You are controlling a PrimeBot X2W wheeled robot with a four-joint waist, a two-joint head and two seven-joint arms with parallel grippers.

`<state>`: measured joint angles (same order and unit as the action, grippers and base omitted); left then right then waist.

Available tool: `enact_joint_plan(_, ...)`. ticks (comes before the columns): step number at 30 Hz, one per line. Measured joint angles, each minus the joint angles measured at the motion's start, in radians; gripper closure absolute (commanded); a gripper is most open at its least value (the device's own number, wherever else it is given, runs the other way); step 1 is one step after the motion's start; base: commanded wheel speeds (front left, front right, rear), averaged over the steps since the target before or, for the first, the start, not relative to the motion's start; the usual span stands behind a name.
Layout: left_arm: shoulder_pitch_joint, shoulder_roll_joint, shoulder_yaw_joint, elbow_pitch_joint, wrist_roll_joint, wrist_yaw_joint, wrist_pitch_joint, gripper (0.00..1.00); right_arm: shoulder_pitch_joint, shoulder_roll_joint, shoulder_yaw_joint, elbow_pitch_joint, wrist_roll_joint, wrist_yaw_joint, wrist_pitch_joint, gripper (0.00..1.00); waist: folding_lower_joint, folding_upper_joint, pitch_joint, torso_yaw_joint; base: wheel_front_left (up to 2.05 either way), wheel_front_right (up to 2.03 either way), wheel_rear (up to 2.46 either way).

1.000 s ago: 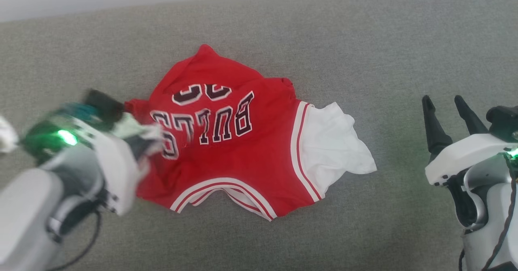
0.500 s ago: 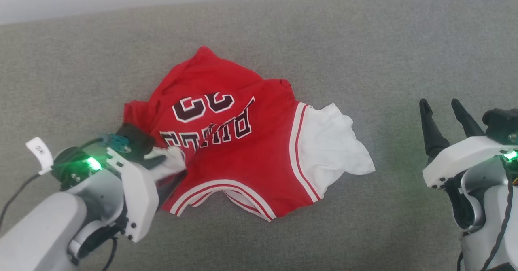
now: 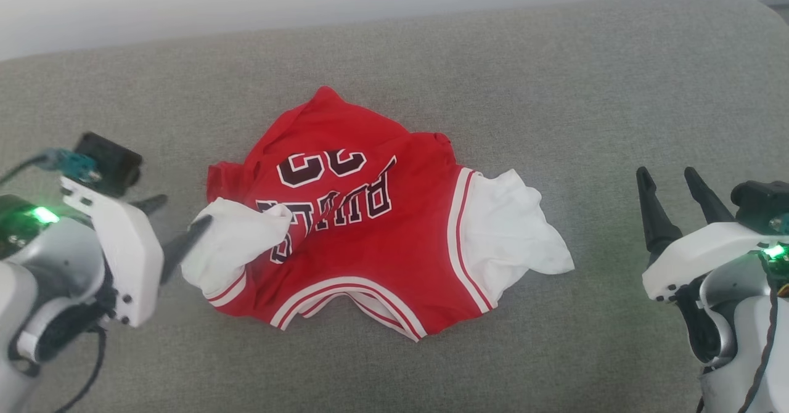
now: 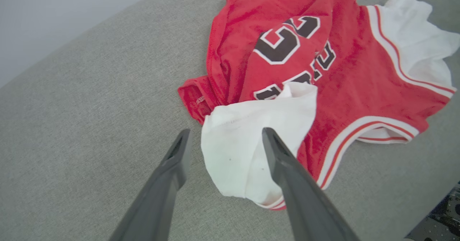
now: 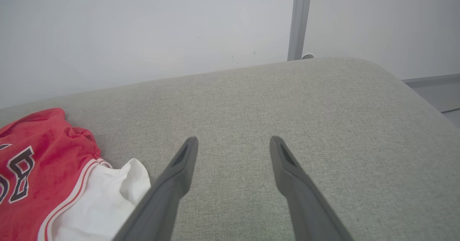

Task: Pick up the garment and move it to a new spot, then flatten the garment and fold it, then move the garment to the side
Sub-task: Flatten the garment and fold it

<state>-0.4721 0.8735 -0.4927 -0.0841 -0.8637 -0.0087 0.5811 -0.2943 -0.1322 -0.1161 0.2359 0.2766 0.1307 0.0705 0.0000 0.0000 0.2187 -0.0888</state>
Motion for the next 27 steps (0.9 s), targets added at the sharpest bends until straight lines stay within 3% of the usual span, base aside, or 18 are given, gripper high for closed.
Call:
enact_joint_plan(14, -0.107, -0.067, -0.02, 0.293, -0.06, -0.021, 0.096, 0.0, -0.033, -0.001, 0.034, -0.051, 0.001, 0.0, -0.018, 0.0, 0.0, 0.0, 0.039, -0.046, 0.0, 0.0, 0.0)
enact_joint_plan(27, -0.128, -0.104, -0.013, 0.342, -0.148, 0.05, 0.23, 0.0, -0.023, 0.002, 0.024, -0.115, -0.005, 0.0, -0.011, 0.0, 0.0, 0.0, 0.054, -0.062, 0.0, 0.0, 0.0)
